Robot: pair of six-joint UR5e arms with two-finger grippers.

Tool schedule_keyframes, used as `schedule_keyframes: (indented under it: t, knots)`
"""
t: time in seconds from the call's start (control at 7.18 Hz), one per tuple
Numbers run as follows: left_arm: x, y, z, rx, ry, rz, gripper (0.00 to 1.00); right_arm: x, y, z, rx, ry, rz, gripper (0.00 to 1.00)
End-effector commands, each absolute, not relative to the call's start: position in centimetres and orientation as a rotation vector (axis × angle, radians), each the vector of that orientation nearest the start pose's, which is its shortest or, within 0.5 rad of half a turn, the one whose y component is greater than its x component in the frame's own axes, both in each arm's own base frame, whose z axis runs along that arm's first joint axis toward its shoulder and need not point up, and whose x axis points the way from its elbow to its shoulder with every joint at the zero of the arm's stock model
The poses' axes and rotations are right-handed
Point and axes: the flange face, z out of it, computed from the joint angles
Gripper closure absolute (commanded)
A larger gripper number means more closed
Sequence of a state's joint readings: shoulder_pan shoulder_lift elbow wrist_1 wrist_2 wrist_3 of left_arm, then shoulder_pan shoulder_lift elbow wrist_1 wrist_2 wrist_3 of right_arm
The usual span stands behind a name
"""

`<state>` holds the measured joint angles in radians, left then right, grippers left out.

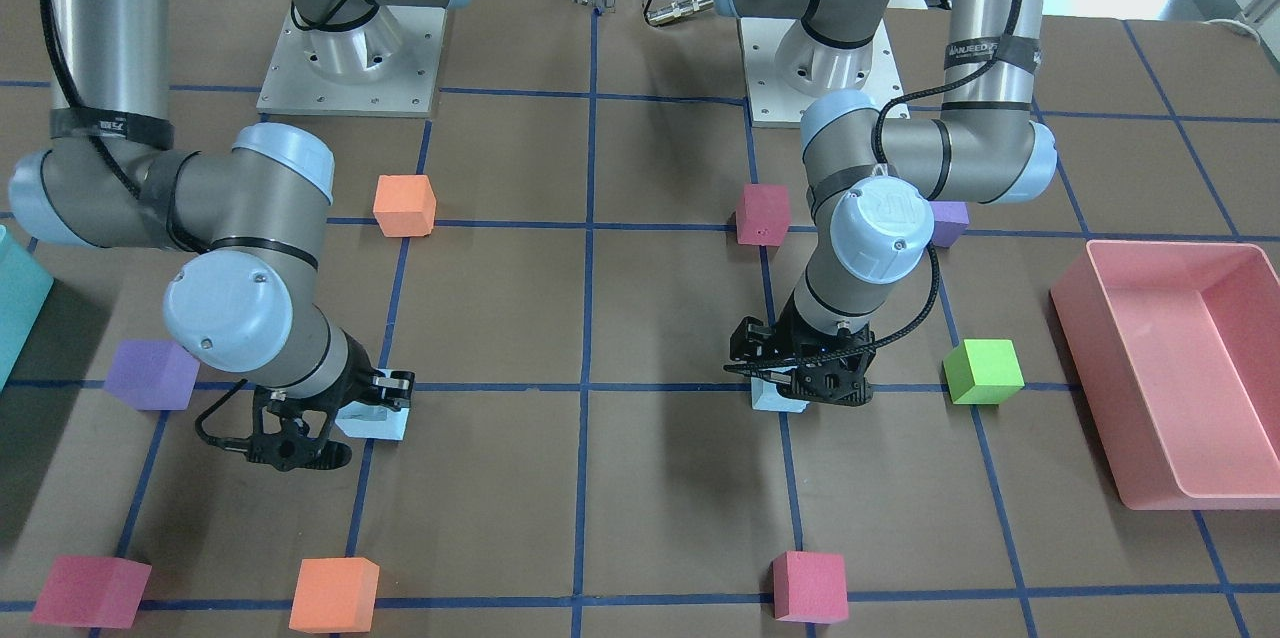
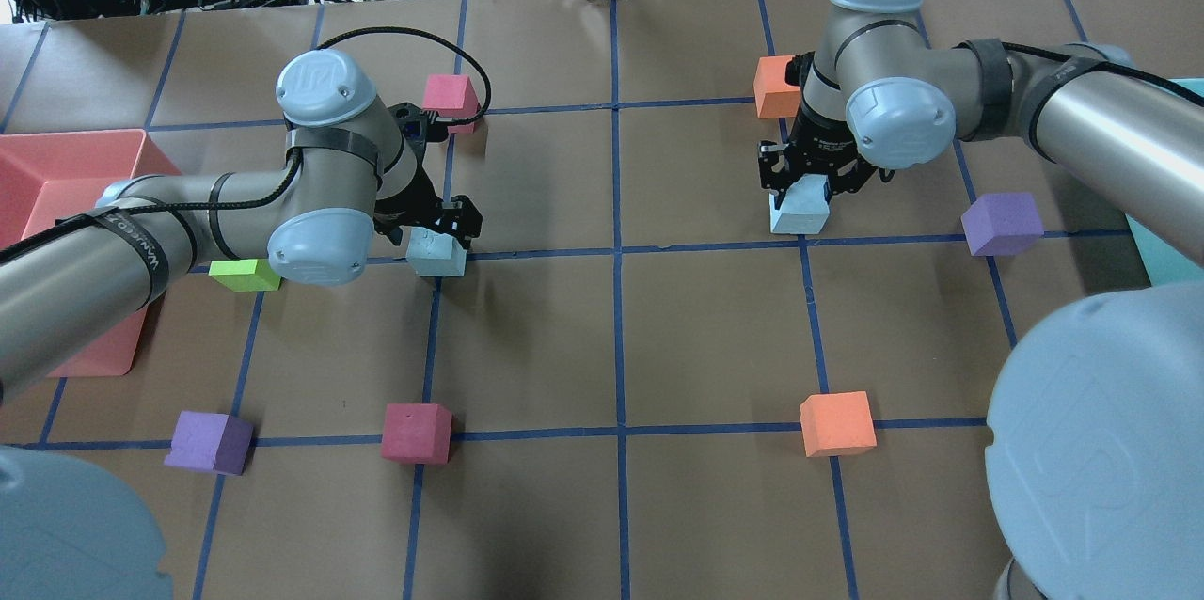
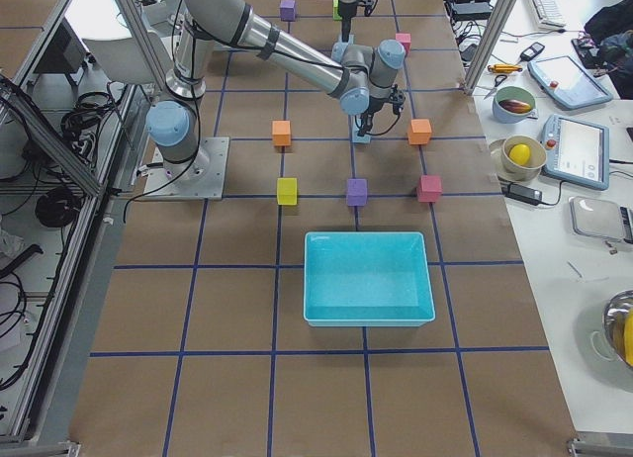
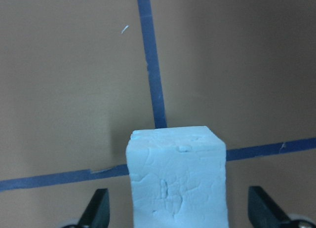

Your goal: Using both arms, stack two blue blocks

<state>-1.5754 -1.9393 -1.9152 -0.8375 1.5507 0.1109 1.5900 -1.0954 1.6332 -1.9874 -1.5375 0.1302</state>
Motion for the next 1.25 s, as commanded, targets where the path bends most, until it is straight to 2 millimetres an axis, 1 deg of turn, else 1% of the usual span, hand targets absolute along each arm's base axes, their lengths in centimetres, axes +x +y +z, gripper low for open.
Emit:
schedule_keyframes:
  t: [0.0, 0.14, 0.28, 0.42, 0.56, 0.7, 0.84, 0.97, 1.11]
  knots:
    - [-13.8, -55.1, 19.8, 0.179, 3.156, -0.019, 0.01, 24.0, -60.7, 25.9, 0.180, 3.099, 0.151, 0.98]
    - [-13.8, -55.2, 19.7, 0.179, 3.156, -0.019, 0.18, 27.9, -59.2, 25.8, 0.088, 3.100, 0.140, 0.97]
    - [-13.8, -55.2, 19.6, 0.179, 3.156, -0.016, 0.31, 30.1, -58.3, 25.0, 0.033, 3.105, 0.155, 0.96]
    - [-13.8, -55.2, 19.6, 0.182, 3.156, -0.016, 0.45, 31.5, -57.9, 24.3, -0.005, 3.106, 0.153, 0.95]
    - [-13.8, -55.2, 19.7, 0.194, 3.156, -0.019, 0.59, 32.8, -57.9, 23.2, -0.035, 3.101, 0.115, 0.95]
    - [-13.8, -55.2, 19.8, 0.197, 3.156, -0.024, 0.69, 34.4, -57.4, 22.0, -0.073, 3.100, 0.111, 0.85]
    - [-13.8, -55.3, 19.9, 0.197, 3.156, -0.031, 0.76, 34.7, -57.5, 21.7, -0.079, 3.096, 0.094, 0.83]
    - [-13.8, -55.5, 20.2, 0.197, 3.153, -0.062, 0.97, 34.9, -57.5, 21.1, -0.040, 3.079, 0.118, 0.83]
    - [-13.8, -55.6, 20.8, 0.197, 3.150, -0.086, 1.00, 35.1, -57.5, 20.6, 0.035, 3.065, 0.140, 0.83]
